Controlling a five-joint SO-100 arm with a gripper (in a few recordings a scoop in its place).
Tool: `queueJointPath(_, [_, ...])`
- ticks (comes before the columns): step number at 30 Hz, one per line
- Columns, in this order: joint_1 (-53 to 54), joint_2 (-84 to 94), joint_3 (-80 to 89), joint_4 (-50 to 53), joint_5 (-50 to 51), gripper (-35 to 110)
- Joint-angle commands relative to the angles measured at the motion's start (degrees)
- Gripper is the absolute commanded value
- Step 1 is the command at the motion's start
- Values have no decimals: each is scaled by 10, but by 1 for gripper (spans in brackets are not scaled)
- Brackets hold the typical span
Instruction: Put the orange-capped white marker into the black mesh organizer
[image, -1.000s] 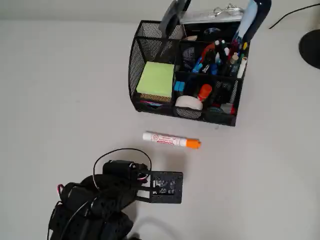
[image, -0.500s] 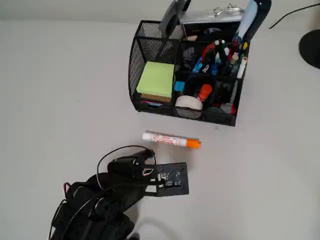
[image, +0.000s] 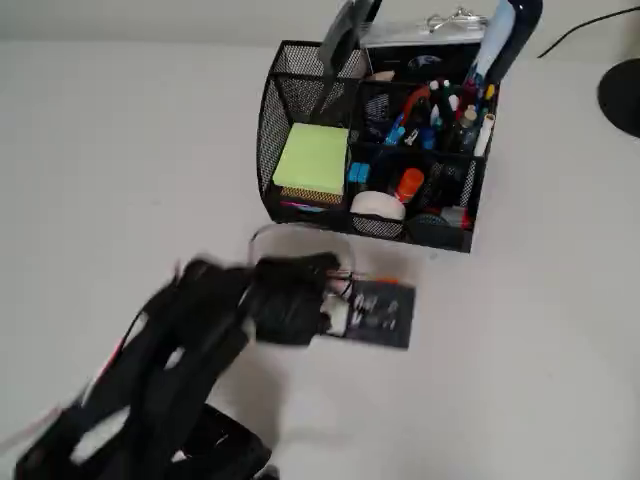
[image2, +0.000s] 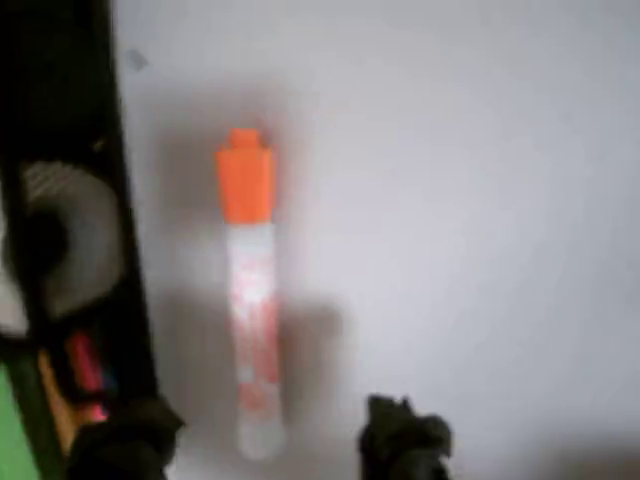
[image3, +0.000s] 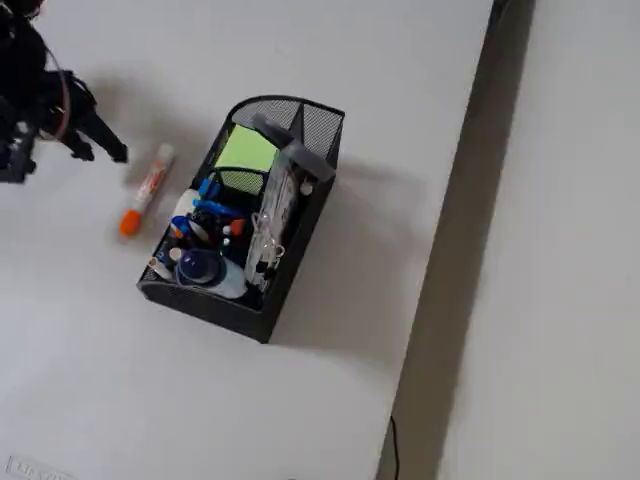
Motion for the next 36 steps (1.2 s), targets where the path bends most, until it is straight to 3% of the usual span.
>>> queueJointPath(1, [6, -146, -141, 9, 26, 26])
queueJointPath(20, [-39, -356, -269, 15, 39, 20])
queueJointPath(25, [-47, -382, -280, 12, 35, 5])
queueJointPath(36, [-25, -330, -295, 51, -76, 0])
